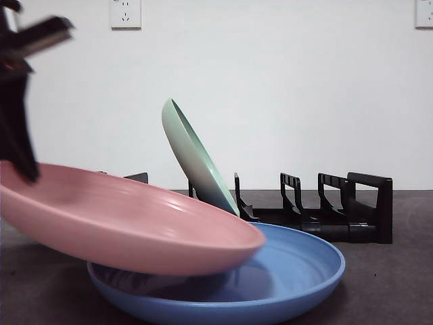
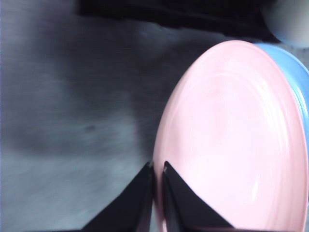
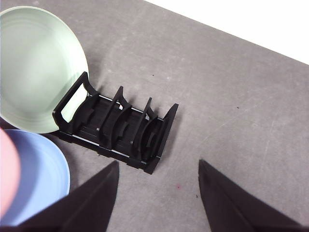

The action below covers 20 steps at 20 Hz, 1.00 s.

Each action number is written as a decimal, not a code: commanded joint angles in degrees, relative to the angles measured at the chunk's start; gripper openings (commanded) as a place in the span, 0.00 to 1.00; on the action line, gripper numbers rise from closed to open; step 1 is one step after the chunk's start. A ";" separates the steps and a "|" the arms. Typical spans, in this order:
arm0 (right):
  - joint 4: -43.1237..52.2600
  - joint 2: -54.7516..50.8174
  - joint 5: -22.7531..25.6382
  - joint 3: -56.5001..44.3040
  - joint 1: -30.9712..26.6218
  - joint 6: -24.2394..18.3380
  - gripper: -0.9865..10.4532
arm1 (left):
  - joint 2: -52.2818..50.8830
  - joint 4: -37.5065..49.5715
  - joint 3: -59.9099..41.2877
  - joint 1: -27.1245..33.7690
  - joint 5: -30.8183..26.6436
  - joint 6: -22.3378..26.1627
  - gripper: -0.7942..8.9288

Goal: Place the plate

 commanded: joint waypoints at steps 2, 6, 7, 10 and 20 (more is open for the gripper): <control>0.55 0.44 -0.15 0.96 0.37 -0.04 0.31 | 6.08 5.90 0.37 -3.63 -0.22 -3.78 0.10; 0.52 0.44 -0.20 0.96 0.37 -0.02 0.31 | 11.74 10.62 0.37 -6.27 -0.22 -4.94 0.10; 0.52 0.44 -0.20 0.96 0.37 0.00 0.31 | 12.52 11.43 0.37 -6.49 -0.22 -5.16 0.10; 0.55 0.44 -1.33 0.96 0.37 0.07 0.31 | 14.71 14.05 0.37 -6.75 -0.22 -5.25 0.10; 0.52 0.44 -1.51 0.96 0.37 0.09 0.31 | 16.41 13.97 0.46 -6.58 -0.22 -5.20 0.44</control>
